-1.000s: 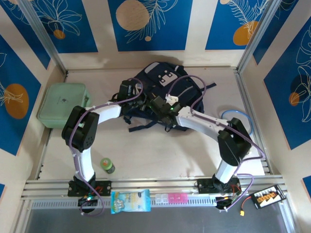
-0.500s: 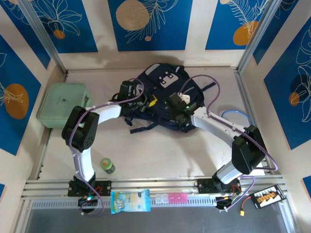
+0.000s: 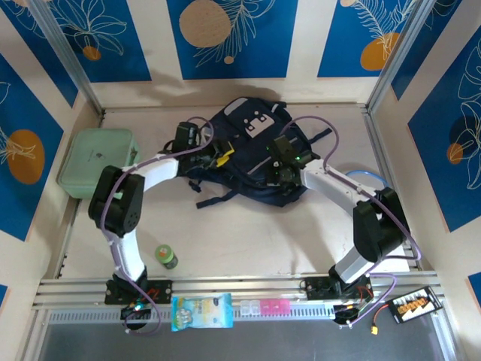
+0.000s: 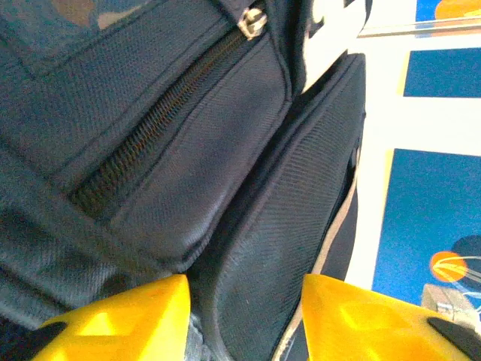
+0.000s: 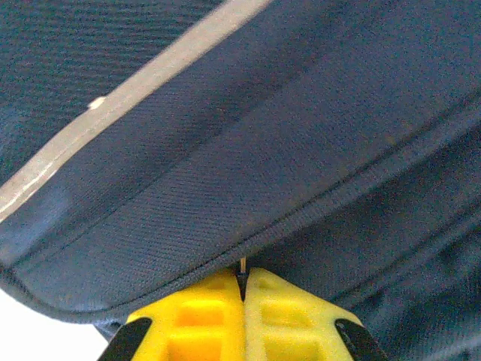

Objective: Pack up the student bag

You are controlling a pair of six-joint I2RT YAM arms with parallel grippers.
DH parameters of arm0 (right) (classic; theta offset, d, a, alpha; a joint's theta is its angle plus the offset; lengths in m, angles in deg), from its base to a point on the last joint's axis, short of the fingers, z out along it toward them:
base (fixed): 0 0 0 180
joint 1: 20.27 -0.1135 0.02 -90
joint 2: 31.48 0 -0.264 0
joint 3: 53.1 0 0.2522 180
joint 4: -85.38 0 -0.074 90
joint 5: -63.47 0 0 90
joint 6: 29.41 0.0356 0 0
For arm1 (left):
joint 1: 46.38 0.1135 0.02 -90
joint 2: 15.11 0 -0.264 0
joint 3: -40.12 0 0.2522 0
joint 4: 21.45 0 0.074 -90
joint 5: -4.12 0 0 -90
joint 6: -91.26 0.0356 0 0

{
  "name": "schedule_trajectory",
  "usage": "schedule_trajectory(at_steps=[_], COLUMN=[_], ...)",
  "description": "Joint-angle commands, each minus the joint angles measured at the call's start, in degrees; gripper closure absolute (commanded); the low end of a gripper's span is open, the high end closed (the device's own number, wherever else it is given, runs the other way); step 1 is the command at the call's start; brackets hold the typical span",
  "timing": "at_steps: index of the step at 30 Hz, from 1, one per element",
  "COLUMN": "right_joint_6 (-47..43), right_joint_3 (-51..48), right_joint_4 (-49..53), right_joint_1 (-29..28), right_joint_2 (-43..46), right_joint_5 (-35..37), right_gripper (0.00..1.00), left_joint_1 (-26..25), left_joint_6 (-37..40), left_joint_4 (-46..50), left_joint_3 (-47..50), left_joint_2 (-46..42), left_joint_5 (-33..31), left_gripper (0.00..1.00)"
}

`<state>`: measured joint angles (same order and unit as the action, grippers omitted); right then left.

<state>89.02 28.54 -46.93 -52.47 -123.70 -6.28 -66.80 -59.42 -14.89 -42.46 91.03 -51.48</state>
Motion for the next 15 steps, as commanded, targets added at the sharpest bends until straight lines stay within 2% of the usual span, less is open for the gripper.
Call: schedule_trajectory(at_steps=[1, 4, 8, 15], right_joint_6=[-4.0, -4.2, -4.0, -3.1], right_joint_3=[5.3, 10.0, 15.2, 20.0], right_joint_4=[-3.4, -3.7, -5.4, -7.9], right_joint_1=[-4.0, -6.1, -8.8, -12.8], right_joint_2=[-3.0, -6.8, -11.3, -15.4], right_joint_5=[-6.5, -8.6, -12.8, -17.7], right_gripper=[1.00, 1.00, 1.00, 1.00], left_joint_1=[1.5, 2.4, 4.0, 4.8], left_joint_6=[9.6, 13.3, 13.4, 4.1], left_joint_4=[9.4, 15.3, 17.7, 9.2], left_joint_3=[0.7, 3.1, 8.5, 17.0], left_joint_2=[-8.1, -13.8, -19.9, -25.0], left_joint_5=[-2.9, -6.4, -10.4, -12.0], left_gripper=[0.46, 0.38, 0.33, 0.34])
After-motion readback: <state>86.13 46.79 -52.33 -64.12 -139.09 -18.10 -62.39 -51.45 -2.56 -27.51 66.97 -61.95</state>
